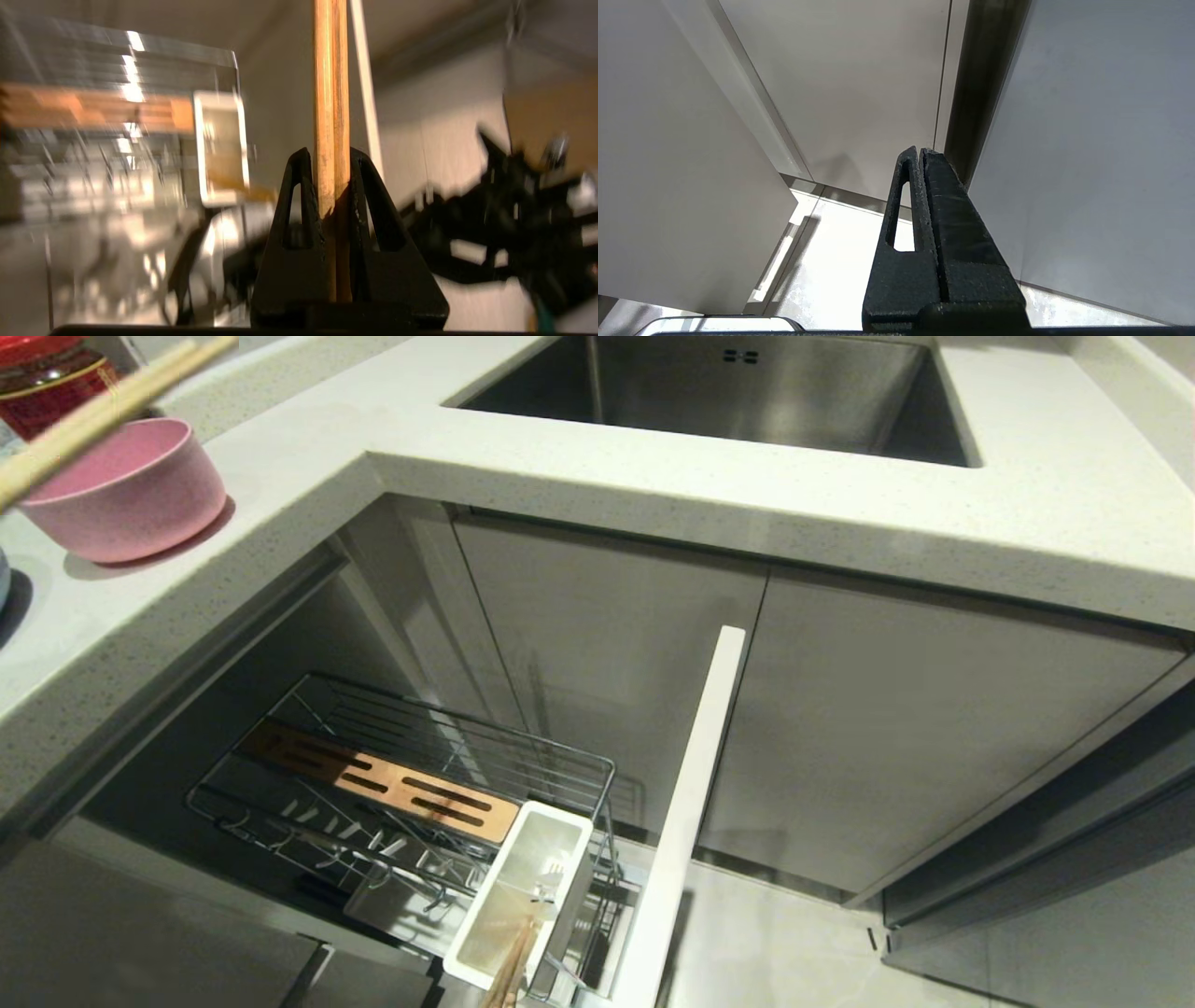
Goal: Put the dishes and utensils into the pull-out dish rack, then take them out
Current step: Pick up the chopsticks and place it in the cupboard
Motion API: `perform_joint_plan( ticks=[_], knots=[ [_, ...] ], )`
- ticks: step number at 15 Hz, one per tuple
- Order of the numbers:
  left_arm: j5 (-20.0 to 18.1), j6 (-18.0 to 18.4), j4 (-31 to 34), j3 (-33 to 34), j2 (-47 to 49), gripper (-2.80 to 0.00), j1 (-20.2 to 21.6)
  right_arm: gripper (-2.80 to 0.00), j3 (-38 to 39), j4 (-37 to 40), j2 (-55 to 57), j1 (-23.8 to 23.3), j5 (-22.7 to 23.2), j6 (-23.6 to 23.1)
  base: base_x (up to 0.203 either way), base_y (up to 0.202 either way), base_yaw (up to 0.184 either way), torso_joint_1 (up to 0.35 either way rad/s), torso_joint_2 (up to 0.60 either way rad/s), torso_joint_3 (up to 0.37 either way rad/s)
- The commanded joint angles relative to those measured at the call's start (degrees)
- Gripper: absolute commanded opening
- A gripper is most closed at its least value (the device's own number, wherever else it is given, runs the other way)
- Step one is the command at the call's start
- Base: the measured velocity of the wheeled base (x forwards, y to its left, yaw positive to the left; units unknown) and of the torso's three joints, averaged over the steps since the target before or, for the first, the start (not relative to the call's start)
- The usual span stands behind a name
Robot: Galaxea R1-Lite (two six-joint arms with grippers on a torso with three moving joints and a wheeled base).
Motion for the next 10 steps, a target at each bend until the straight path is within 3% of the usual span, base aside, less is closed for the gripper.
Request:
perform_joint_plan(
  ticks=[1,3,6,8,10],
  knots=[
    [-0.24,3.78,9.22,-2.43,5.82,-2.8,-2.03,-2.8,1.49,-0.04,-0.04,0.01,0.01,0.0,0.0,0.0,0.0,0.0,0.0,0.0],
    [1.0,6.17,17.73,-6.58,9.65,-2.8,-2.27,-2.8,1.49,-0.04,-0.04,0.01,0.01,0.0,0.0,0.0,0.0,0.0,0.0,0.0],
    [9.81,13.14,25.7,-7.68,11.78,-2.8,-3.01,-2.8,1.49,-0.04,-0.04,0.01,0.01,0.0,0.0,0.0,0.0,0.0,0.0,0.0],
    [12.93,16.25,27.09,-6.17,11.7,-2.8,-3.05,-2.8,1.49,-0.04,-0.04,0.01,0.01,0.0,0.0,0.0,0.0,0.0,0.0,0.0],
    [18.64,22.4,27.14,-1.08,10.35,-2.8,-3.13,-2.8,1.49,-0.04,-0.04,0.01,0.01,0.0,0.0,0.0,0.0,0.0,0.0,0.0]
  ],
)
